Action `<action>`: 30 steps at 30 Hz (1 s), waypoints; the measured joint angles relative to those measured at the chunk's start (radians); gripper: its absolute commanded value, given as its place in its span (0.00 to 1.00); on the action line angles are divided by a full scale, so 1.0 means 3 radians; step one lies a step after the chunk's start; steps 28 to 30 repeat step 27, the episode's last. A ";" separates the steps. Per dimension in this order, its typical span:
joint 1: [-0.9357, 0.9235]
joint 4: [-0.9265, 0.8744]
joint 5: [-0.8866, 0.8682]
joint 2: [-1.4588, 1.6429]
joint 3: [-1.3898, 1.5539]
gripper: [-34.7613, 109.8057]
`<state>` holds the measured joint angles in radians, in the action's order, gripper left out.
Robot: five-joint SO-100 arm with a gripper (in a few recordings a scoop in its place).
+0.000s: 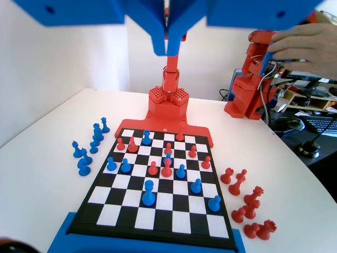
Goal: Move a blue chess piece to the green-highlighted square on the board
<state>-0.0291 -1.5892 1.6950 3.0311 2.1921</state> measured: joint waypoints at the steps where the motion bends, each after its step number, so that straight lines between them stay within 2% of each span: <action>1: 0.0000 0.0000 0.0000 0.0000 0.0000 0.25; 30: 0.0051 0.0000 0.0000 0.0000 0.0000 0.25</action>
